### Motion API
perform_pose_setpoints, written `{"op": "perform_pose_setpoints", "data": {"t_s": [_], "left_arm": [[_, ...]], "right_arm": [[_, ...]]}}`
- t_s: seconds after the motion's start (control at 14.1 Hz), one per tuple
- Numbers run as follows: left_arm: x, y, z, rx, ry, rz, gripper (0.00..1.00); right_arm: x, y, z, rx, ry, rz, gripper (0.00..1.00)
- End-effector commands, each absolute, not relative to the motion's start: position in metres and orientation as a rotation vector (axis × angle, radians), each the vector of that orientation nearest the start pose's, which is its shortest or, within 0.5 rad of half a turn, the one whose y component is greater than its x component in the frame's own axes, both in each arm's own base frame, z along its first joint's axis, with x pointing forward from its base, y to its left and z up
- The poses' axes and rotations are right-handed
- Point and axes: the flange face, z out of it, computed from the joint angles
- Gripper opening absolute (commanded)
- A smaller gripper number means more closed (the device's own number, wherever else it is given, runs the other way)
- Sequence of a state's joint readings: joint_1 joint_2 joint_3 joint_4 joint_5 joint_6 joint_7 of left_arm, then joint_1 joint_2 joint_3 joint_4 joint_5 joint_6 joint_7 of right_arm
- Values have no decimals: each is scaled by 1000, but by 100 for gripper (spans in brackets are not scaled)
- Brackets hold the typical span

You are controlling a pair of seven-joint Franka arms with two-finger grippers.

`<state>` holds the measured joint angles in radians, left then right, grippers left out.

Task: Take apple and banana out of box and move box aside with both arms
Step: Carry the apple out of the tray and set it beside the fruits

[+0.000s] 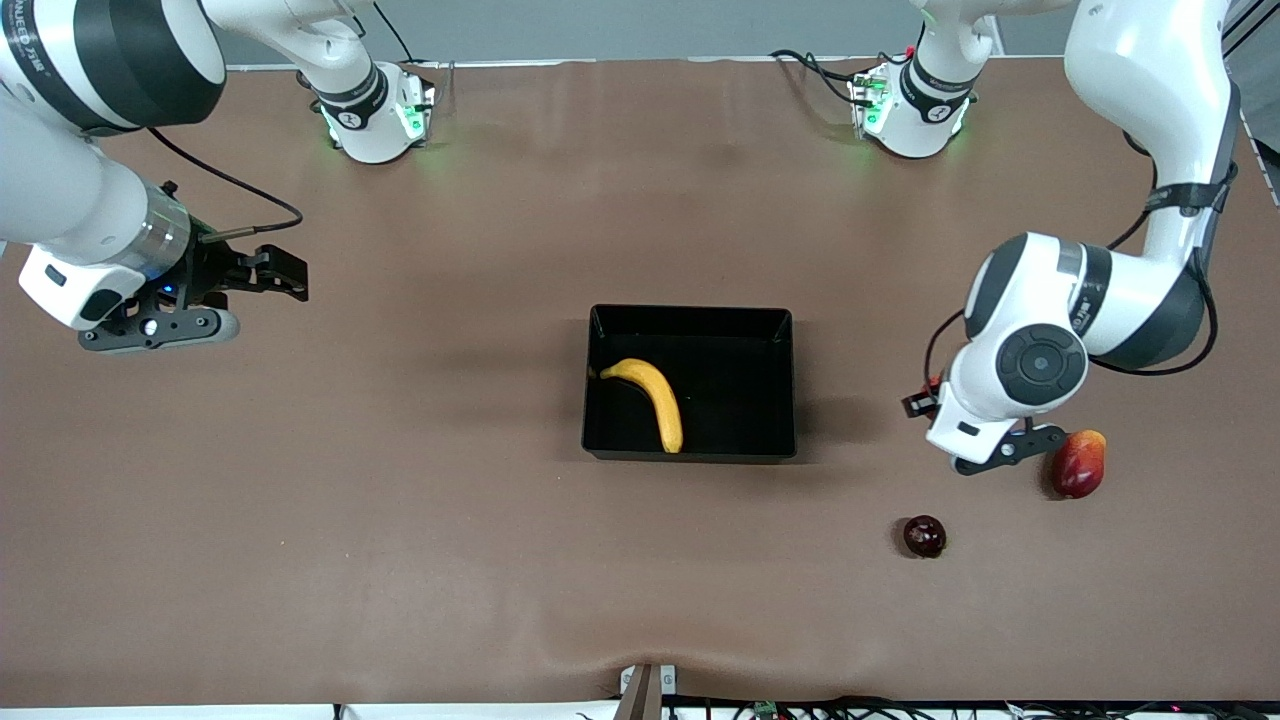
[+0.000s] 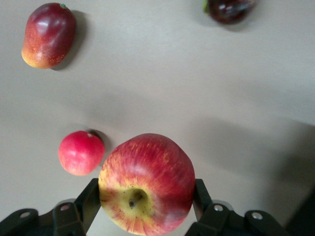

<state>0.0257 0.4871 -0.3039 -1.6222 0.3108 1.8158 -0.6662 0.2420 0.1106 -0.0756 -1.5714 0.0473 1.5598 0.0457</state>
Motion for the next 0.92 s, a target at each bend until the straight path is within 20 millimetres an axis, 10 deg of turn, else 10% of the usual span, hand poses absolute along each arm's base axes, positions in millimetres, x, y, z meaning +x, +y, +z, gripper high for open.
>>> {"op": "perform_pose_setpoints", "data": {"t_s": [0.0,0.85], "left_arm": [[629,-111,301,-2866,-398,225,0],[597,-102,198,-2943,-384,244,7]], "right_arm": [[577,117,557,-3100,-149,179,100],[597,130,518,-3080,-78,211,100]]}}
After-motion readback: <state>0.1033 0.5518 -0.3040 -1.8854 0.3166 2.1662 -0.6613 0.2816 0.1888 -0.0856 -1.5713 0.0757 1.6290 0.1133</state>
